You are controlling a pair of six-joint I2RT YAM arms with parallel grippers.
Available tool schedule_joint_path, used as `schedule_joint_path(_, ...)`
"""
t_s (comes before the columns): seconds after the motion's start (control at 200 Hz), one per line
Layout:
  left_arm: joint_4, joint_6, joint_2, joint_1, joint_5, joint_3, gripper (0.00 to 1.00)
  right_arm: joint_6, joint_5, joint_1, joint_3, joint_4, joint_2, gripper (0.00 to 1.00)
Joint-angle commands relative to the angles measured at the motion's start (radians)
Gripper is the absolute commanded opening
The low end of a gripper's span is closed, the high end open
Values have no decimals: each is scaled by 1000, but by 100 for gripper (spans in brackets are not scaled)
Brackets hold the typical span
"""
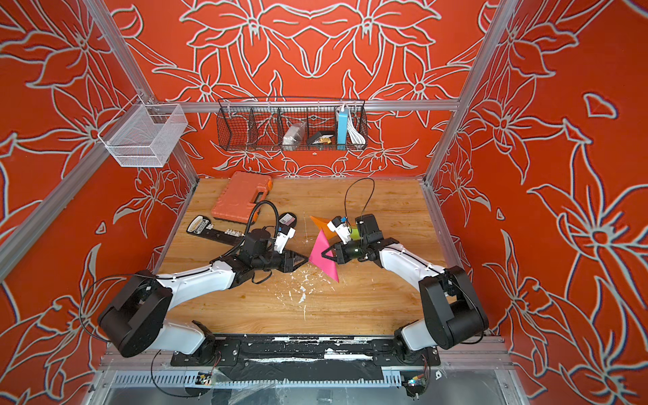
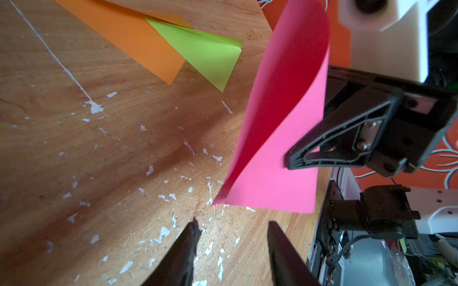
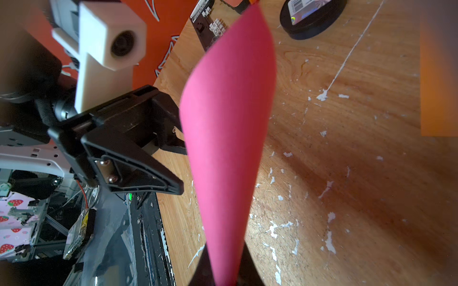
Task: Fold the square paper diagonally
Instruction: Fold the paper at the center of the board.
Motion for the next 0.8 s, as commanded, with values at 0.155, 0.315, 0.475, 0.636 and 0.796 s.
schedule_joint_path(0.155, 74, -48, -63, 62, 70, -49, 37, -103, -96, -29, 96, -104, -15, 16)
schedule_joint_path(0.315, 89, -59, -26, 67, 129, -31, 34, -102, -127, -39, 90, -91, -26, 16)
schedule_joint_path(0.475, 112, -78, 29, 68, 187, -8, 31, -96, -155, -41, 78, -77, -33, 16)
schedule_joint_path(0.636, 169, -103, 63, 68, 244, -2, 31, -79, -168, -41, 67, -56, -29, 16)
schedule_joint_path(0.796, 196, -115, 86, 67, 267, 2, 32, -75, -180, -40, 67, -53, -16, 16)
